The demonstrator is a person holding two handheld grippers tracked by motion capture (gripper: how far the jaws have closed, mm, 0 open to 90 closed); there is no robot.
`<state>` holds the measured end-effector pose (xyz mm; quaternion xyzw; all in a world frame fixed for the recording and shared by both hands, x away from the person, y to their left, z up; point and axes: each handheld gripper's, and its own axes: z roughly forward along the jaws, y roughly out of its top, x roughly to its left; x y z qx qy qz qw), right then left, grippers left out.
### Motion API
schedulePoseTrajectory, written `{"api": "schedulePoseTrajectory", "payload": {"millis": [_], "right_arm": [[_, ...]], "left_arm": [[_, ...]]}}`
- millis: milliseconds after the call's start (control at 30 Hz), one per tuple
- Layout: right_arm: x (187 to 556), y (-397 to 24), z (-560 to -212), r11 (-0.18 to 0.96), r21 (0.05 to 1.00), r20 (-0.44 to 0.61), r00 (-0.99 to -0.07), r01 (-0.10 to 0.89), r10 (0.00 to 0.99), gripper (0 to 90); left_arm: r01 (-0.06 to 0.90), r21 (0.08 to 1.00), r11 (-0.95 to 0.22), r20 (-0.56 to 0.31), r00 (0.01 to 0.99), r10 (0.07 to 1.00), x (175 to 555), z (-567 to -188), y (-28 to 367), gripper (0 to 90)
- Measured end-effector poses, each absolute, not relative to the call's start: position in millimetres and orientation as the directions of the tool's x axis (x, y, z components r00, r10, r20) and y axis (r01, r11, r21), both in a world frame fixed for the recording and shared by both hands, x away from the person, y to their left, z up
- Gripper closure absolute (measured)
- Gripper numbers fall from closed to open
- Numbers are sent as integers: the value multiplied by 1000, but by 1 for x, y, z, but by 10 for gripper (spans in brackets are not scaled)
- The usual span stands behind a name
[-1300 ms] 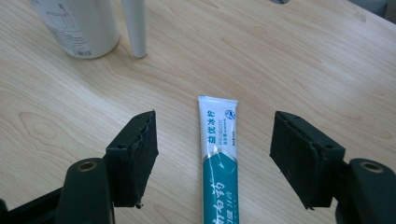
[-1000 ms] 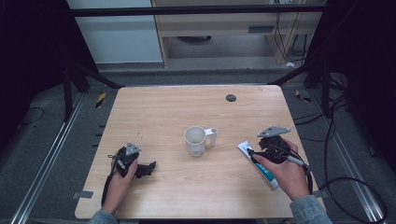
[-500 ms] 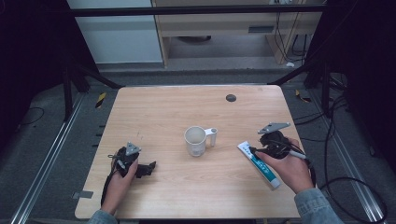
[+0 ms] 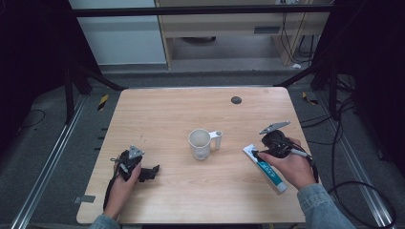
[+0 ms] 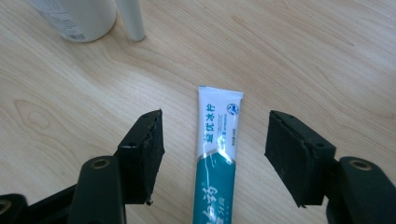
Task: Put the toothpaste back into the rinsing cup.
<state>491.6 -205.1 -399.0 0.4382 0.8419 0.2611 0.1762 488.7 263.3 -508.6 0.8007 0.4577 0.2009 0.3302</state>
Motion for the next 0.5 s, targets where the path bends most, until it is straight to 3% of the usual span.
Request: {"api": "schedulePoseTrajectory", "payload": {"millis": [500], "right_arm": [[510, -209, -405, 476, 575, -72, -539, 665, 839, 442]], "left_arm": [[599, 712, -365, 20, 503, 864, 488, -509, 263, 0]]}}
